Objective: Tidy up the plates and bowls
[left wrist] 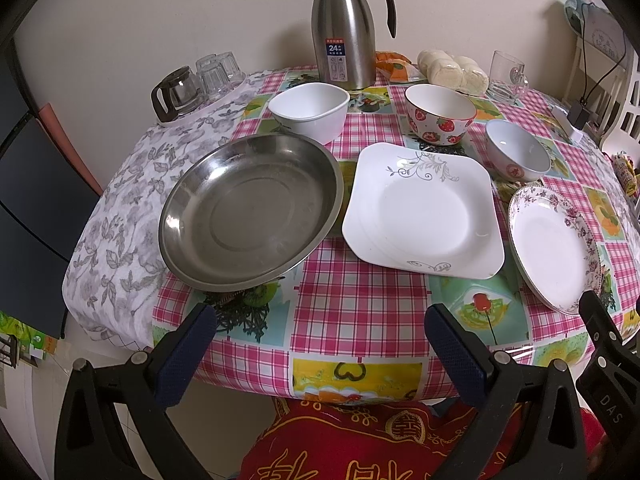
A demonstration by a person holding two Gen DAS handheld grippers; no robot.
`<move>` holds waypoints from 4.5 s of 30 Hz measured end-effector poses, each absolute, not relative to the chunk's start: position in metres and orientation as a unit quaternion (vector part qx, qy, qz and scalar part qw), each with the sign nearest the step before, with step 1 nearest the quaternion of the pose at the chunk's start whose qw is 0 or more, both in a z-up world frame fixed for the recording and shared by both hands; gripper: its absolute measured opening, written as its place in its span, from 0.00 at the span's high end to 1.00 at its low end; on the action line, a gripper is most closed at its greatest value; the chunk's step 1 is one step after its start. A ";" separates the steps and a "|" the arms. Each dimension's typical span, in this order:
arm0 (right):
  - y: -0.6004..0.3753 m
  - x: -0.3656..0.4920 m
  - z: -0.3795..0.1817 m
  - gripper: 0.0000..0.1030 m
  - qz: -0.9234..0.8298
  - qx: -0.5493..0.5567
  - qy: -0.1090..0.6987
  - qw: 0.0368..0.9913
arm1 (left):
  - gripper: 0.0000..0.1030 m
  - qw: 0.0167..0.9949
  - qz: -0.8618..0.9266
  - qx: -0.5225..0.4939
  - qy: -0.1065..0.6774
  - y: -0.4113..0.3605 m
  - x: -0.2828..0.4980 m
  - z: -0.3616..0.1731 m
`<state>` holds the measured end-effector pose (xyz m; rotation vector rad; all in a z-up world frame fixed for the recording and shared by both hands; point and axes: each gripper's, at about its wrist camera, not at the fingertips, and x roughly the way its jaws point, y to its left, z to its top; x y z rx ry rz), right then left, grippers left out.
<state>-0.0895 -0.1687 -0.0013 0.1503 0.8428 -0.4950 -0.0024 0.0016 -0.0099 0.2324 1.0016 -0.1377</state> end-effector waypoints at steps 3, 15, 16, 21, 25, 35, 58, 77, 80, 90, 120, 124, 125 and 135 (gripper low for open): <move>-0.169 -0.089 -0.001 0.00 -0.237 0.072 0.404 0.880 | 0.00 0.868 -0.066 0.111 0.479 0.002 -0.003 -0.010; -0.168 -0.090 -0.007 0.00 -0.237 0.071 0.408 0.879 | 0.00 0.864 -0.068 0.103 0.488 0.004 0.000 -0.008; -0.168 -0.090 -0.008 0.00 -0.237 0.071 0.409 0.878 | 0.00 0.864 -0.068 0.103 0.488 0.004 0.000 -0.008; -0.168 -0.088 -0.008 0.00 -0.238 0.071 0.412 0.877 | 0.00 0.861 -0.067 0.102 0.494 0.005 0.003 -0.008; -0.170 -0.086 -0.008 0.00 -0.241 0.071 0.418 0.873 | 0.00 0.857 -0.058 0.102 0.502 0.007 0.011 -0.010; -0.168 -0.063 0.007 0.00 -0.229 0.066 0.420 0.876 | 0.00 0.857 -0.010 0.059 0.511 0.026 0.054 0.009; -0.172 0.056 0.026 0.00 -0.184 0.083 0.421 0.884 | 0.00 0.863 0.033 -0.024 0.504 0.034 0.140 0.004; -0.126 0.090 -0.004 0.00 -0.109 0.128 0.423 0.890 | 0.00 0.896 0.081 -0.094 0.426 0.131 0.147 0.012; -0.111 0.095 -0.011 0.00 -0.088 0.126 0.429 0.890 | 0.00 0.881 0.086 -0.103 0.454 0.145 0.150 0.004; -0.070 0.112 -0.033 0.00 -0.032 0.091 0.447 0.889 | 0.00 0.843 0.136 -0.183 0.487 0.188 0.153 -0.034; -0.039 0.138 -0.069 0.73 0.044 0.105 0.461 0.880 | 0.75 0.785 0.178 -0.199 0.558 0.208 0.164 -0.103; -0.031 0.137 -0.072 0.73 0.054 0.097 0.465 0.878 | 0.75 0.781 0.186 -0.214 0.556 0.218 0.159 -0.104; -0.029 0.137 -0.073 0.73 0.056 0.093 0.466 0.878 | 0.75 0.780 0.189 -0.216 0.556 0.220 0.159 -0.105; -0.026 0.139 -0.089 0.83 0.062 0.102 0.484 0.867 | 0.60 0.776 0.199 -0.223 0.556 0.225 0.160 -0.110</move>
